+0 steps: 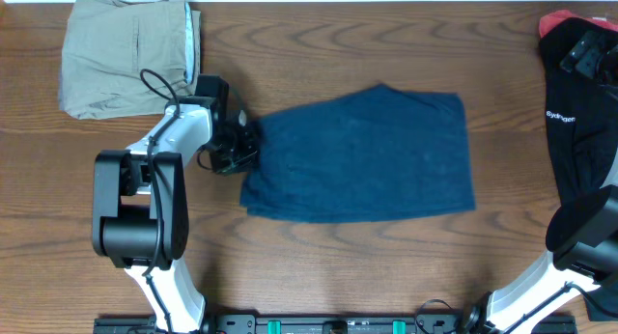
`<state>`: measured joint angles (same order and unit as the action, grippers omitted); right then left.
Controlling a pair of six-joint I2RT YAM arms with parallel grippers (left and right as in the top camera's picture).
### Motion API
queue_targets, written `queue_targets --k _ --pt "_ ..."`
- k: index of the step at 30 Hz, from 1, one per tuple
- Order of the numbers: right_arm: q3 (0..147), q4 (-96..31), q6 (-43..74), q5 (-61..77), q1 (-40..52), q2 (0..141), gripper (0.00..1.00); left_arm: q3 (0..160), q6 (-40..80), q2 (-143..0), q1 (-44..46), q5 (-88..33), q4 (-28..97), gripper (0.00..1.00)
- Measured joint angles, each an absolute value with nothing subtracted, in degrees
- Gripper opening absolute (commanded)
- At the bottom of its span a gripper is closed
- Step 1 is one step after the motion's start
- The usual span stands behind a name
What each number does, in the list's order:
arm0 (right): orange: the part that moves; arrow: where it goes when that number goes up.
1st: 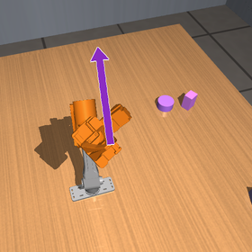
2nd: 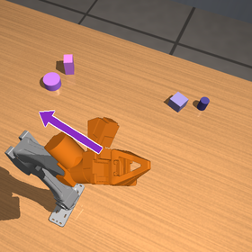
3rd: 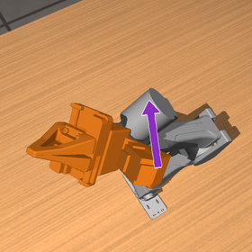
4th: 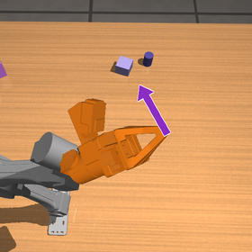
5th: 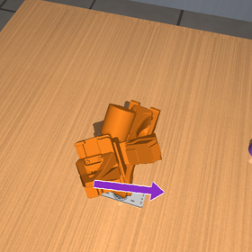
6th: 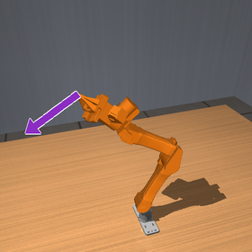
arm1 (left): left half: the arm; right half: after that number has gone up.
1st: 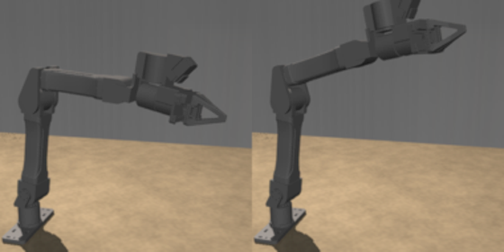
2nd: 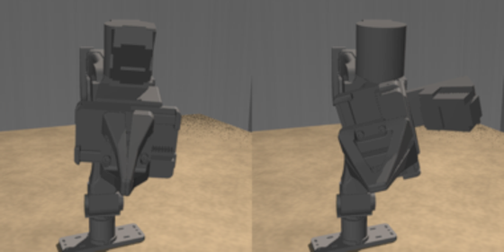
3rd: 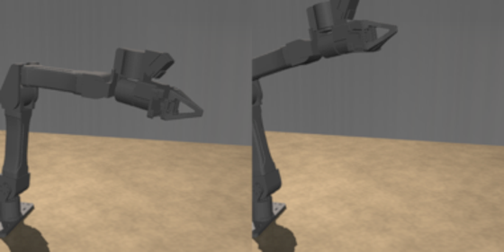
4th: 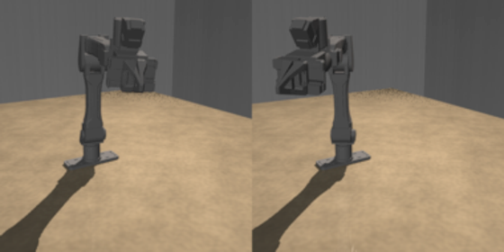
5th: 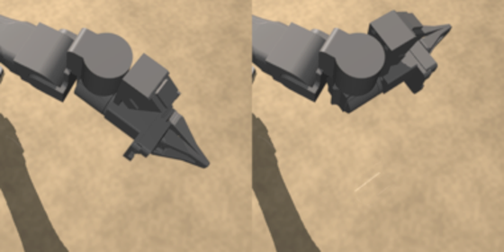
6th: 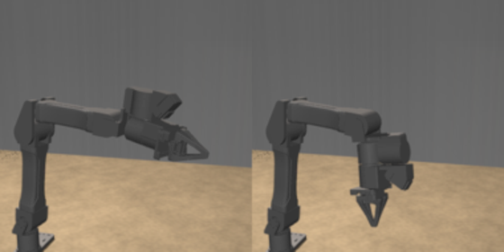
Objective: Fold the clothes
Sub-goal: 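Grasp the left edge and fold it rightward over the shorts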
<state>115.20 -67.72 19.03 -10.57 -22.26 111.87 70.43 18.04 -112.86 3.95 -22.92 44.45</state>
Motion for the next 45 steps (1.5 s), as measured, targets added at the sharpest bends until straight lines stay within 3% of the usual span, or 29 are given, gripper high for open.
queue_targets --k 8,17,29,45 --pt "115.20 -67.72 19.03 -10.57 -22.26 111.87 0.99 83.02 17.93 -109.12 0.73 -7.94 65.06 0.06" --pt "115.20 -67.75 19.03 -10.57 -22.26 111.87 0.99 100.66 17.74 -99.53 6.28 -4.64 78.13 0.06" --pt "115.20 -67.75 19.03 -10.57 -22.26 111.87 0.99 102.04 24.62 -98.26 21.67 -4.08 74.67 0.06" --pt "115.18 -67.75 19.03 -10.57 -22.26 111.87 0.99 102.04 32.29 -112.31 33.93 -4.14 61.04 0.06"
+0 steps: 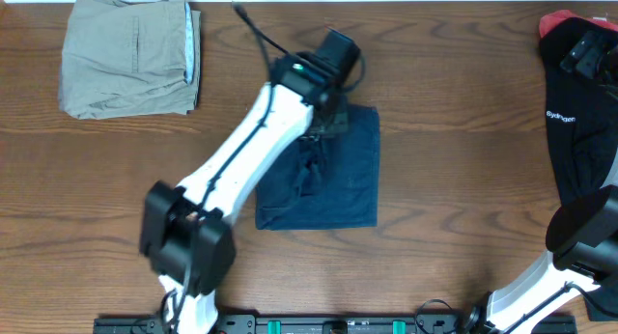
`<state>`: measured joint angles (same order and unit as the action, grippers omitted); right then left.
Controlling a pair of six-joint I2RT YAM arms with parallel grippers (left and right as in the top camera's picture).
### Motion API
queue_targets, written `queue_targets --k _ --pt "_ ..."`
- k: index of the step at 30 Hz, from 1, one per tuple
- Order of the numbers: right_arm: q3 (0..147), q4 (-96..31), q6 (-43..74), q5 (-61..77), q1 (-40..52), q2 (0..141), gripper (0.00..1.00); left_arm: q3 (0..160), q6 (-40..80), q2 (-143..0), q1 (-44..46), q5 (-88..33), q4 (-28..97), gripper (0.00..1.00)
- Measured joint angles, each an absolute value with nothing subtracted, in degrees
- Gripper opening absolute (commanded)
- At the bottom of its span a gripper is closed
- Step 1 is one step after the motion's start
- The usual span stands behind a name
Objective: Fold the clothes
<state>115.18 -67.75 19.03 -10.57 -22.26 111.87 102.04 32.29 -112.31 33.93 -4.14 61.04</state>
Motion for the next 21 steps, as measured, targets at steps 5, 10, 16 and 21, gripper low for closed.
queue_targets --k 5,10,16,21 --pt "115.18 -67.75 19.03 -10.57 -22.26 111.87 0.99 102.02 33.28 -117.08 35.29 -4.14 60.14 0.06" --pt "115.18 -67.75 19.03 -10.57 -22.26 111.87 0.99 102.04 33.54 -119.55 35.57 -4.29 60.14 0.06" --pt "115.18 -67.75 19.03 -10.57 -22.26 111.87 0.99 102.04 33.93 -119.70 35.77 -4.54 60.14 0.06" --pt "115.18 -67.72 19.03 -10.57 -22.26 111.87 0.99 102.02 34.30 -119.70 35.94 -6.79 60.14 0.06"
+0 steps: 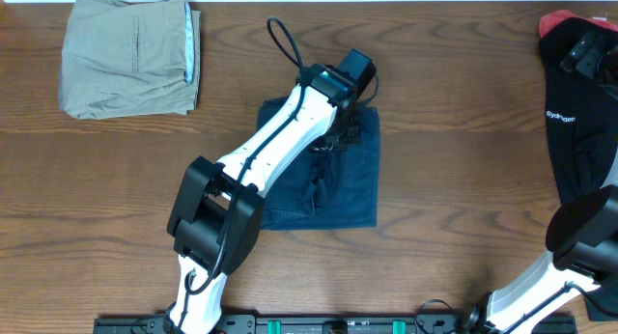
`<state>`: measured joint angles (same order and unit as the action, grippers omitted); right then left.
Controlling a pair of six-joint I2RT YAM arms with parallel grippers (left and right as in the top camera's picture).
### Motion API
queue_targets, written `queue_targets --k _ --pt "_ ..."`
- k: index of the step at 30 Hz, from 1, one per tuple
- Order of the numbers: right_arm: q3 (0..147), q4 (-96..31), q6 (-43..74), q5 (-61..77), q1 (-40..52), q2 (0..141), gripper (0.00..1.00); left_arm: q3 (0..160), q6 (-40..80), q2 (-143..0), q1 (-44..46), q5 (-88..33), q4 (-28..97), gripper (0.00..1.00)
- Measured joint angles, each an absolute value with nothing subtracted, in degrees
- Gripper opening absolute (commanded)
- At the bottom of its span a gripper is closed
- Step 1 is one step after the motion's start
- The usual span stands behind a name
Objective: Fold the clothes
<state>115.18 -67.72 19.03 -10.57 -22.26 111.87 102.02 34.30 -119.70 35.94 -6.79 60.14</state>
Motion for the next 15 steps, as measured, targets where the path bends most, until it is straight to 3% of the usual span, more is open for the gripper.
queue_targets --k 5,7,11,15 --pt "115.18 -67.72 19.03 -10.57 -22.26 111.87 0.99 102.04 34.44 -119.70 36.93 -9.08 60.16 0.08" --pt "115.18 -67.72 19.03 -10.57 -22.26 111.87 0.99 102.04 34.39 -119.70 37.56 -9.41 60.14 0.15" --pt "115.18 -67.75 19.03 -10.57 -22.26 111.87 0.99 102.02 34.57 -119.70 39.03 -10.35 59.68 0.41" --pt "115.18 -67.75 19.03 -10.57 -22.26 111.87 0.99 102.02 34.57 -119.70 39.83 -10.87 59.59 0.41"
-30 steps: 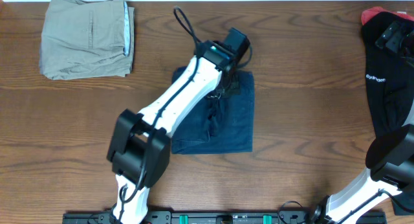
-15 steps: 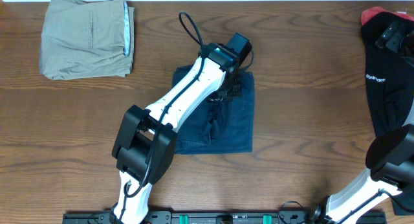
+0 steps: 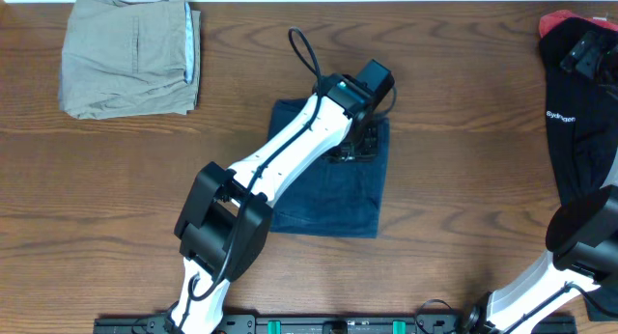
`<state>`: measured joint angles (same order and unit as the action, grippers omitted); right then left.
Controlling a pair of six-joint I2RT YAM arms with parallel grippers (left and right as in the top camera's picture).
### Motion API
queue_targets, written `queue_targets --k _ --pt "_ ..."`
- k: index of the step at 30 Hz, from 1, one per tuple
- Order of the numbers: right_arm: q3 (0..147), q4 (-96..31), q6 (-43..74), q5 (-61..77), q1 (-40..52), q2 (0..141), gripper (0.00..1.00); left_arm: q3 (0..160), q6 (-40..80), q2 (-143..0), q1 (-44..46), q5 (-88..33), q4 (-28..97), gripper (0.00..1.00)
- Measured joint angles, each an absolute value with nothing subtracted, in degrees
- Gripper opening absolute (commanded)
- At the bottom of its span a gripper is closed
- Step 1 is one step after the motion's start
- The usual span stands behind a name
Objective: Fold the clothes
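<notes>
A dark blue garment lies folded in half mid-table, roughly rectangular. My left arm reaches across it, and my left gripper is down on the garment's upper right part, where the cloth puckers. Its dark fingers appear shut on the cloth. A dark part that may be my right gripper shows at the far right on a black garment. Whether it is open or shut does not show.
A folded khaki garment lies at the back left corner. The black garment hangs along the right edge, with a red piece behind it. My right arm's lower joint stands at the front right.
My left gripper has moved slightly right and toward the front with the blue cloth. The garment's right edge has shifted right with it, and the top layer lies flatter.
The blue garment lay spread wide with my left gripper at its left edge. Then the gripper was over at the right, with the left half folded onto the right half. The fold has since shifted a little right and flattened.
</notes>
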<state>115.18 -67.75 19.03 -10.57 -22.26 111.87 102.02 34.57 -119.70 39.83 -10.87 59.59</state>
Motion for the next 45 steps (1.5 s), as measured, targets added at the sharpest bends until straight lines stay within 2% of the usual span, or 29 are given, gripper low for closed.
queue_targets --k 7,8,10,15,32,36,39,43,44,45 --pt "115.18 -67.72 19.03 -10.57 -22.26 111.87 0.99 102.02 34.00 -119.70 38.22 -11.27 61.87 0.40" --pt "115.18 -67.72 19.03 -10.57 -22.26 111.87 0.99 102.04 33.89 -119.70 37.65 -11.27 61.93 0.34" --pt "115.18 -67.75 19.03 -10.57 -22.26 111.87 0.99 102.04 33.69 -119.70 36.29 -11.27 62.13 0.29" --pt "115.18 -67.75 19.03 -10.57 -22.26 111.87 0.99 101.51 33.17 -119.70 34.94 -11.22 61.82 0.29" --pt "115.18 -67.72 19.03 -10.57 -22.26 111.87 0.99 83.77 36.23 -119.70 44.58 -14.17 44.62 0.29" --pt "115.18 -67.72 19.03 -10.57 -22.26 111.87 0.99 83.09 36.47 -119.46 45.69 -14.44 43.53 0.13" --pt "115.18 -67.72 19.03 -10.57 -22.26 111.87 0.99 83.09 36.80 -119.46 46.54 -14.79 43.86 0.10" --pt "115.18 -67.75 19.03 -10.57 -22.26 111.87 0.99 83.40 36.86 -119.04 47.00 -15.16 46.22 0.12" --pt "115.18 -67.75 19.00 -10.57 -22.26 111.87 0.99 83.42 36.71 -118.61 47.03 -15.27 46.87 0.17" --pt "115.18 -67.72 19.03 -10.57 -22.26 111.87 0.99 83.42 36.38 -118.04 47.00 -15.31 47.37 0.31"
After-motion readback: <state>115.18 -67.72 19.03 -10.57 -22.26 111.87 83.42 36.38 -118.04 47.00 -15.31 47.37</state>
